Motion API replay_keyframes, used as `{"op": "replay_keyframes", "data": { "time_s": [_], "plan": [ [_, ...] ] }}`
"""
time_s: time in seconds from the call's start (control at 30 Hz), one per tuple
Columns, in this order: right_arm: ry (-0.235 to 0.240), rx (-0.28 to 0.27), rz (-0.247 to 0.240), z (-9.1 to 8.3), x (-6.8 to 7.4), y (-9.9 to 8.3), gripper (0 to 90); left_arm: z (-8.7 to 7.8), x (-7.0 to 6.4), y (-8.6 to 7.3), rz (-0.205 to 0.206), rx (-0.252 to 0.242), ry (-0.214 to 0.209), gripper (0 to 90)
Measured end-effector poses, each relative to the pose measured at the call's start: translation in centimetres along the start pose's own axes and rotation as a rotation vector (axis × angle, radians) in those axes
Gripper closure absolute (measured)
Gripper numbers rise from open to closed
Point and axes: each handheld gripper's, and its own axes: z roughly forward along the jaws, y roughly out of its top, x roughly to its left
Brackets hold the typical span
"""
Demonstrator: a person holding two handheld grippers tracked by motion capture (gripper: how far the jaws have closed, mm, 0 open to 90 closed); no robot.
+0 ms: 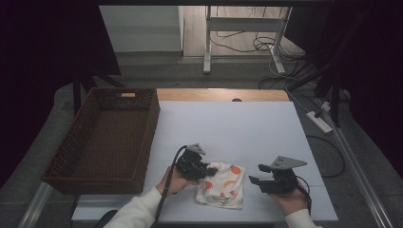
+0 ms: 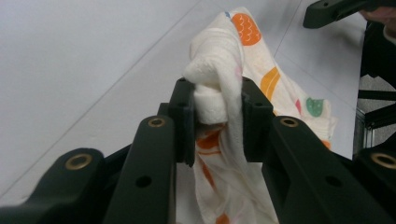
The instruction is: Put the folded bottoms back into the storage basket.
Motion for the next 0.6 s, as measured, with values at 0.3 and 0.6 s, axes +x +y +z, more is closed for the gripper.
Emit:
{"op": "replay_keyframes", "data": {
  "time_s": [0.3, 0.6],
  "plan": [
    [-0.003, -0.002, 0.000, 0.0, 0.0, 0.0, 37.9, -0.9, -0.1, 0.2, 0.012, -0.032, 0.003, 72.2],
    [-0.003, 0.002, 0.001, 0.0, 0.0, -0.1, 37.7, -2.0, 0.0, 0.4, 0.011, -0.069, 0.012, 72.3]
  ]
}}
